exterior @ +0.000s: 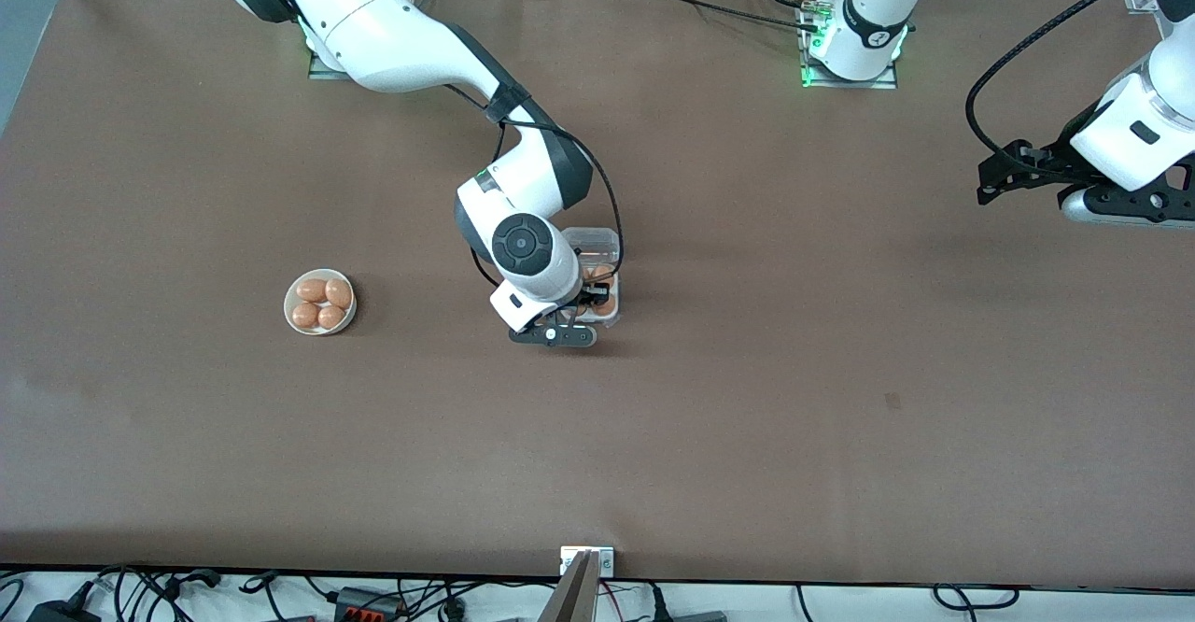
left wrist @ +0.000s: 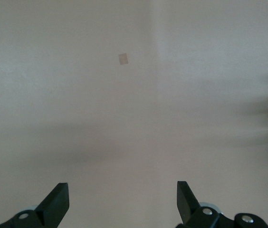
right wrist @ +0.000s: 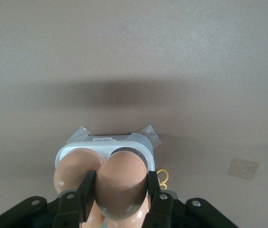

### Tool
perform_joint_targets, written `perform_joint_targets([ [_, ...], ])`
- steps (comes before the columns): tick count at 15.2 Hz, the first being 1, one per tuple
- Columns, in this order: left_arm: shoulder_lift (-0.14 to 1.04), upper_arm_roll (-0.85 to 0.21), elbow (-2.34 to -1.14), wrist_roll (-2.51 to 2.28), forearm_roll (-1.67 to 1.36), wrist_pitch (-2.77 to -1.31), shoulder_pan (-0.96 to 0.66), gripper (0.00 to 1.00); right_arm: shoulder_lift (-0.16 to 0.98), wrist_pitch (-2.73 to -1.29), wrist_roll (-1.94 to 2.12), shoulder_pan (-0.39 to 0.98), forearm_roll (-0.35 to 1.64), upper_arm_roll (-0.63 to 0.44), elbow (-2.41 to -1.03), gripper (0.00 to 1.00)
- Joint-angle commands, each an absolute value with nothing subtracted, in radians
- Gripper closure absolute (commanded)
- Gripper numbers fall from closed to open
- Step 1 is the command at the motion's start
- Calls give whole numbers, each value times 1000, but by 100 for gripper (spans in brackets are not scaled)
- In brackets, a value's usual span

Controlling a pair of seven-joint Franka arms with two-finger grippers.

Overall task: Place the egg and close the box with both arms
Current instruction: 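Lower the egg into the empty slot and open the right gripper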

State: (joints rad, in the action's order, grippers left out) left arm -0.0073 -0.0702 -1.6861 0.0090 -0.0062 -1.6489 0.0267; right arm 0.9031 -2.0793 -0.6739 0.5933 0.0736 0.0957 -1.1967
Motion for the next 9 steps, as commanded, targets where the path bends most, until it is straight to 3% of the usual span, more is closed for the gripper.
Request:
perform_joint_targets([
  [1,-15,-74,-1672,3,6,-1626,28,0,902,-2077,-690,598,86,101,-1210,100],
  [7,-15,-72,-1672,3,6,-1626,29,0,902,-2059,-690,600,92,103,-1221,100],
  [8,-17,-71,-1672,3,6,-1623,29,0,902,-2056,-690,600,94,103,-1220,86],
  [9,-15,-72,-1672,3,6,-1623,29,0,900,-2056,-690,597,103,101,-1220,15],
])
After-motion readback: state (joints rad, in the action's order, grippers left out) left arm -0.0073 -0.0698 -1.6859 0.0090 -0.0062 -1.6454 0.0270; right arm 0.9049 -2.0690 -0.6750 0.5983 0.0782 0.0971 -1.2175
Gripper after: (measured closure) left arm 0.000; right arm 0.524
